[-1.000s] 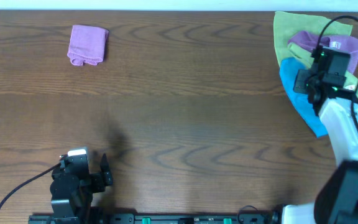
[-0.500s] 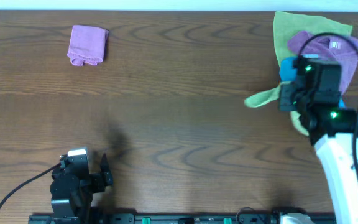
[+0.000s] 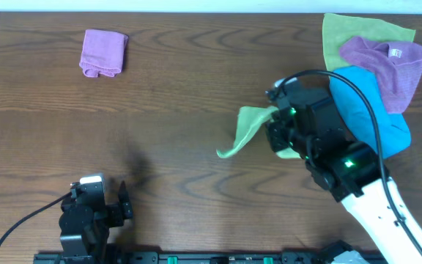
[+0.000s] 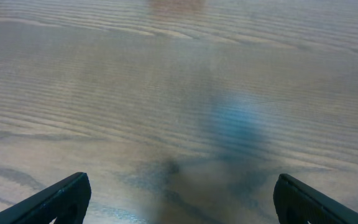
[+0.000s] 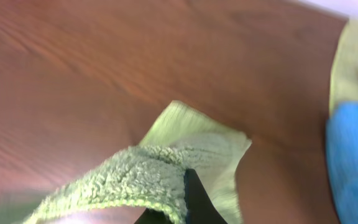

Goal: Fold the cloth
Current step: 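Drag the green cloth left toward the table center with the right gripper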

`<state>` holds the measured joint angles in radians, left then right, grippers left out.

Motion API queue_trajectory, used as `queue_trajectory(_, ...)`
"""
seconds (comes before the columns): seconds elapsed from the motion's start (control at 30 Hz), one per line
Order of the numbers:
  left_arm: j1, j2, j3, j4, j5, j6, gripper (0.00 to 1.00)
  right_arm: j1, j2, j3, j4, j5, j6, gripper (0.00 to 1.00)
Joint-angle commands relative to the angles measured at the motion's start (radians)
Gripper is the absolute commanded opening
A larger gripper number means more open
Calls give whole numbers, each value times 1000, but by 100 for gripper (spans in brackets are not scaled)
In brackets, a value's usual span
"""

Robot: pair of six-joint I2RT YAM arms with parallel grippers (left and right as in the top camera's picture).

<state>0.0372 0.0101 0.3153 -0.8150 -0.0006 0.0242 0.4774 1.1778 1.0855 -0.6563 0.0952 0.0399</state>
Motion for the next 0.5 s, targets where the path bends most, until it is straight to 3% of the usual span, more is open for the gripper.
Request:
queue_trajectory(0.0, -6, -6, -6, -2, -9, 6, 95, 6, 51, 13, 79, 2, -21, 1)
queue_trajectory(0.17, -6, -6, -6, -2, -9, 6, 95, 1, 209, 44, 220, 0, -64, 1)
queue_trajectory(0.33, -6, -6, -6, -2, -9, 6, 95, 13, 334, 150, 158, -73, -82, 1)
queue_trajectory(0.47, -6, -6, -6, -2, -9, 6, 95, 27, 338, 180, 48, -27, -83, 11)
